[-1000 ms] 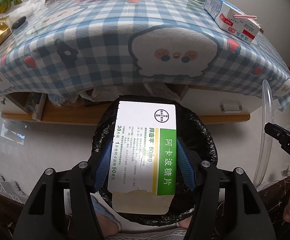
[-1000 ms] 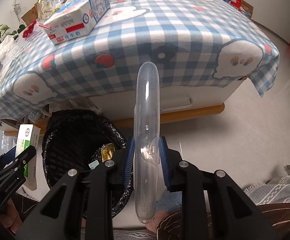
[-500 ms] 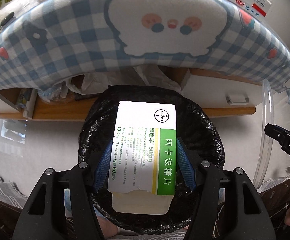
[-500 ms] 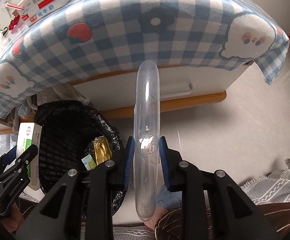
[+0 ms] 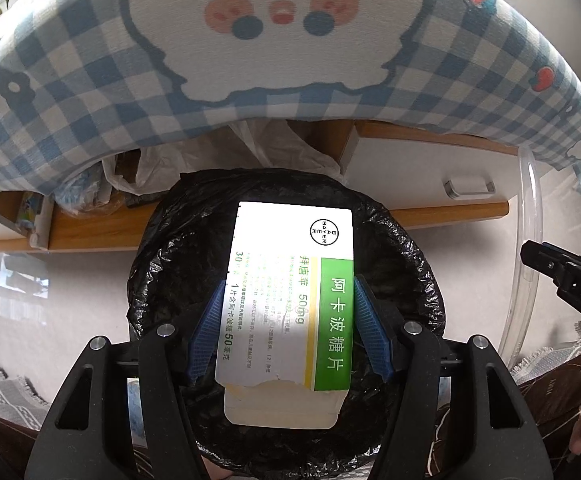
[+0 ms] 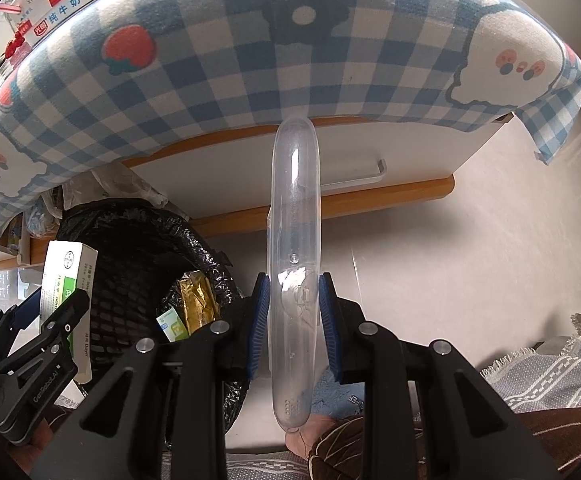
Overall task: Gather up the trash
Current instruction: 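Lower the medicine box into the black bin and open the left tool, then tip the clear plastic tube down into the bin and open the right tool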
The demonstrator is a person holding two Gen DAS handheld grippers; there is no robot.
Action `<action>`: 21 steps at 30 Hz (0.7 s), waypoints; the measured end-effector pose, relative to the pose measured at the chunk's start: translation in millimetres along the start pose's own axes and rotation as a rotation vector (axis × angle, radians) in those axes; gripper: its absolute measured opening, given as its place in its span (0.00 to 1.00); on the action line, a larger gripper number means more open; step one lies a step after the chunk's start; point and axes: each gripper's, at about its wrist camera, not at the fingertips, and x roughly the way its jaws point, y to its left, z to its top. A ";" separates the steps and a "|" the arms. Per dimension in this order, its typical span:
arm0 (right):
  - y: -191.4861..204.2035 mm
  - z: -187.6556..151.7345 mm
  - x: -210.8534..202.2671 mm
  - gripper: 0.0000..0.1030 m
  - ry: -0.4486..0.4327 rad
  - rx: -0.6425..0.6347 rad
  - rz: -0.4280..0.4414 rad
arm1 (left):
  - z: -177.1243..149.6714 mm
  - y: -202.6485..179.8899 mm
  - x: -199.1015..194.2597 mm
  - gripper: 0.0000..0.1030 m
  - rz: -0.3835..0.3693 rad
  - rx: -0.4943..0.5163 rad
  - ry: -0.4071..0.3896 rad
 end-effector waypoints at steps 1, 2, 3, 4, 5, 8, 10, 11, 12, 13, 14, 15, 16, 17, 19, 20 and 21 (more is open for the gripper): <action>0.5 -0.1 0.0 0.23 0.000 0.001 0.001 | 0.1 -0.2 -1.1 0.60 -0.002 0.002 -0.005; 0.6 0.1 -0.2 0.23 -0.002 -0.002 0.001 | 0.0 -0.2 -2.4 0.60 -0.002 0.002 -0.011; 1.6 0.1 -1.0 0.23 -0.005 -0.004 0.002 | 0.1 0.3 -3.7 0.61 -0.002 0.002 -0.016; 2.9 -0.2 -2.3 0.23 -0.009 -0.006 0.001 | 0.3 0.8 -4.7 0.63 -0.004 0.004 -0.018; 3.5 -0.1 -3.8 0.23 -0.012 -0.009 0.001 | -0.3 1.6 -6.4 0.68 -0.006 0.004 -0.022; 6.4 -0.3 -10.5 0.23 -0.025 -0.016 0.006 | -1.6 5.0 -14.7 0.76 -0.012 -0.003 -0.044; 8.6 -1.3 -15.6 0.23 -0.037 -0.024 0.008 | -2.7 7.4 -20.5 0.82 -0.013 -0.005 -0.057; 9.6 -1.8 -18.0 0.23 -0.041 -0.026 0.011 | -3.2 9.0 -24.2 0.84 -0.012 -0.005 -0.067; 10.6 -2.0 -20.7 0.23 -0.045 -0.028 0.013 | -3.7 10.3 -27.3 0.86 -0.011 -0.008 -0.075; 11.4 -2.1 -23.6 0.24 -0.051 -0.031 0.015 | -4.1 12.1 -30.4 0.88 -0.010 -0.011 -0.082; 12.4 -2.3 -26.5 0.24 -0.057 -0.032 0.018 | -4.5 14.0 -33.6 0.90 -0.008 -0.014 -0.090; 13.5 -2.6 -28.9 0.23 -0.062 -0.033 0.021 | -4.9 16.0 -37.1 0.91 -0.004 -0.018 -0.100; 14.5 -2.7 -32.3 0.23 -0.068 -0.034 0.024 | -5.2 18.1 -40.3 0.92 -0.002 -0.019 -0.107; 15.9 -3.2 -35.3 0.23 -0.074 -0.036 0.029 | -5.2 19.9 -43.2 0.93 0.000 -0.020 -0.112; 17.9 -3.9 -40.0 0.23 -0.082 -0.041 0.035 | -4.6 24.7 -49.3 0.94 0.005 -0.022 -0.121; 19.4 -4.1 -42.4 0.23 -0.086 -0.044 0.038 | -4.4 27.3 -52.3 0.94 0.006 -0.023 -0.125; 20.9 -4.4 -44.9 0.23 -0.089 -0.046 0.039 | -4.4 30.0 -55.7 0.94 0.008 -0.022 -0.130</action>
